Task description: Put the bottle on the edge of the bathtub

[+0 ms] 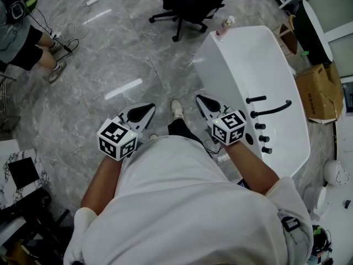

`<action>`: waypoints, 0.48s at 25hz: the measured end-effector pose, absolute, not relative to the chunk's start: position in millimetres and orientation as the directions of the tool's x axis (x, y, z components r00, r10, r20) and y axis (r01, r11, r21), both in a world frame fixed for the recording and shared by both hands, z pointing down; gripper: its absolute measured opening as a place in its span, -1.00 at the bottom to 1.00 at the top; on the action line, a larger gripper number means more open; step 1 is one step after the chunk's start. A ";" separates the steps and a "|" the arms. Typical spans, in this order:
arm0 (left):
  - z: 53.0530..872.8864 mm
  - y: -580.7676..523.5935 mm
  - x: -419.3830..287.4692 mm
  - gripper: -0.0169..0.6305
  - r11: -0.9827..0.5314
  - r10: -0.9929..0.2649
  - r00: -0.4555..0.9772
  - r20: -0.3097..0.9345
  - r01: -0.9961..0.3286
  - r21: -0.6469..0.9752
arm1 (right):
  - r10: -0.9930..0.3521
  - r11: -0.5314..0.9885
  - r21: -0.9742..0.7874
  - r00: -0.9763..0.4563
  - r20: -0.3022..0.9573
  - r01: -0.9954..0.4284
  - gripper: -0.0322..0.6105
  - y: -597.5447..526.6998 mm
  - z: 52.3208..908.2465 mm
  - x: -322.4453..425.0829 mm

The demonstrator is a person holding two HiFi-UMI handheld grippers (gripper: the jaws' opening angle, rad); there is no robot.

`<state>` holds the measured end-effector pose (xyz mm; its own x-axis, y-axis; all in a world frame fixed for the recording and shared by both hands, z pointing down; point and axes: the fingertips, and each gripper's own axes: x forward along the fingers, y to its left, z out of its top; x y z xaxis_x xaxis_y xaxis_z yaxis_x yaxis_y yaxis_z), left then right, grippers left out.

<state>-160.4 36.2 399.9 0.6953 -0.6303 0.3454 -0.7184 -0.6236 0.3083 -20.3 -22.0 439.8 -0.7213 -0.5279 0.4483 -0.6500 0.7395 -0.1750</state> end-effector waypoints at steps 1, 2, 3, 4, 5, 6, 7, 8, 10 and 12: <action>399.9 36.2 -160.4 -0.89 -0.623 -0.630 0.695 0.346 -0.719 0.309 | -0.527 0.741 -0.174 -0.722 0.449 -0.649 -0.88 -22.3 439.4 -20.4; 400.0 36.2 -160.4 -0.89 -0.622 -0.630 0.694 0.348 -0.720 0.309 | -0.527 0.741 -0.173 -0.722 0.448 -0.648 -0.88 -22.7 439.0 -20.6; 400.3 36.2 -160.4 -0.89 -0.621 -0.630 0.694 0.349 -0.720 0.310 | -0.526 0.742 -0.174 -0.723 0.448 -0.648 -0.88 -23.3 438.9 -20.8; 400.7 36.1 -160.3 -0.89 -0.620 -0.630 0.693 0.350 -0.721 0.311 | -0.525 0.742 -0.175 -0.723 0.449 -0.647 -0.88 -23.8 439.1 -20.8; 401.1 35.9 -160.0 -0.89 -0.619 -0.630 0.693 0.351 -0.721 0.312 | -0.524 0.742 -0.176 -0.724 0.449 -0.647 -0.88 -24.5 439.5 -20.5; 401.3 35.4 -159.6 -0.89 -0.618 -0.630 0.692 0.352 -0.721 0.313 | -0.524 0.742 -0.176 -0.723 0.450 -0.647 -0.88 -25.2 439.9 -20.0; 401.4 34.7 -159.2 -0.89 -0.617 -0.630 0.692 0.353 -0.722 0.314 | -0.523 0.743 -0.175 -0.723 0.451 -0.646 -0.88 -26.3 440.1 -19.5; 401.5 33.6 -159.1 -0.89 -0.616 -0.630 0.692 0.354 -0.722 0.315 | -0.522 0.743 -0.175 -0.723 0.453 -0.646 -0.88 -27.7 440.3 -19.0; 402.0 31.1 -159.3 -0.89 -0.613 -0.630 0.690 0.356 -0.723 0.319 | -0.521 0.743 -0.175 -0.722 0.454 -0.646 -0.88 -31.3 440.6 -17.7; 403.1 27.7 -159.5 -0.89 -0.609 -0.628 0.689 0.362 -0.725 0.322 | -0.524 0.740 -0.178 -0.721 0.453 -0.649 -0.88 -36.9 440.3 -15.7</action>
<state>-159.5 27.7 403.1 0.6885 -0.6282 0.3624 -0.7250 -0.6088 0.3221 -15.7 -36.9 440.3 -0.7213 -0.5237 0.4533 -0.6489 0.7398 -0.1778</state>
